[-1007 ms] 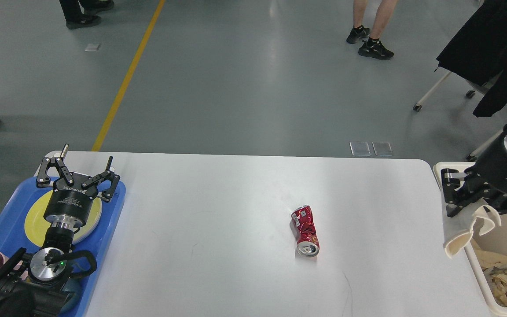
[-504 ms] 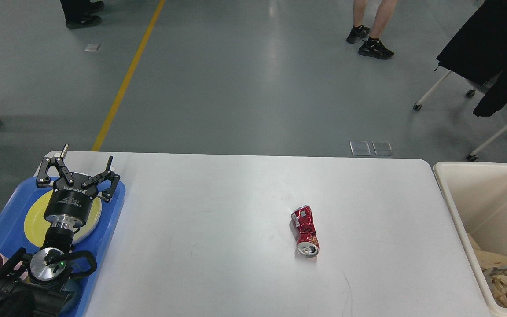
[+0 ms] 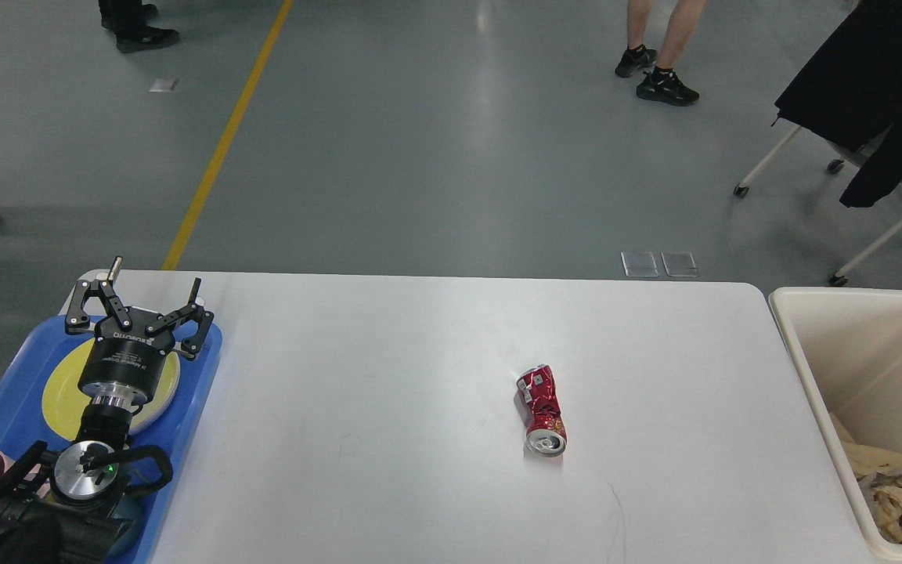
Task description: Tidy desktop
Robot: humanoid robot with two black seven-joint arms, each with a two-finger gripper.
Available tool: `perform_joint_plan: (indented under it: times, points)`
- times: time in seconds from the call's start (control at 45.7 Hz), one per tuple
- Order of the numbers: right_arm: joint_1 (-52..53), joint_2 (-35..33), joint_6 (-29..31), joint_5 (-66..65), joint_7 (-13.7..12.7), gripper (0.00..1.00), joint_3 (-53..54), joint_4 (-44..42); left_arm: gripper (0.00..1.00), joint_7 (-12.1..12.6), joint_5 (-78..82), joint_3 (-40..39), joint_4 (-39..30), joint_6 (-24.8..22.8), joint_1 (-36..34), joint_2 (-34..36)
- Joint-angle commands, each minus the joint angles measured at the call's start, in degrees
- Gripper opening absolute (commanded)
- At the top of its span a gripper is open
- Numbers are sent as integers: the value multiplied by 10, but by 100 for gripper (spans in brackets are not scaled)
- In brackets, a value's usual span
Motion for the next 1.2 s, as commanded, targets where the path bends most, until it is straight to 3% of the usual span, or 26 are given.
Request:
perform_joint_plan:
  times: [0.0,0.197,0.306,0.657,0.679,0.81,0.876,1.182]
  points:
    - [-95,65,-61,9,0,0,27,-87,97,0,0,0,0,0,0,0]
    - [-206,130,-140,13,-4,0,86,-180,97,0,0,0,0,0,0,0]
    - [-224,153,-169,13,-13,0,88,-185,97,0,0,0,0,0,0,0]
    - [-237,178,-194,14,-16,0,98,-185,97,0,0,0,0,0,0,0]
    - [-239,178,-194,14,-16,4,97,-185,97,0,0,0,0,0,0,0]
    - [-241,178,-208,14,-14,76,96,-185,97,0,0,0,0,0,0,0]
    - [-241,180,-233,14,-14,98,97,-183,97,0,0,0,0,0,0,1]
    - [-242,182,-241,13,-13,100,97,-176,97,0,0,0,-1,0,0,0]
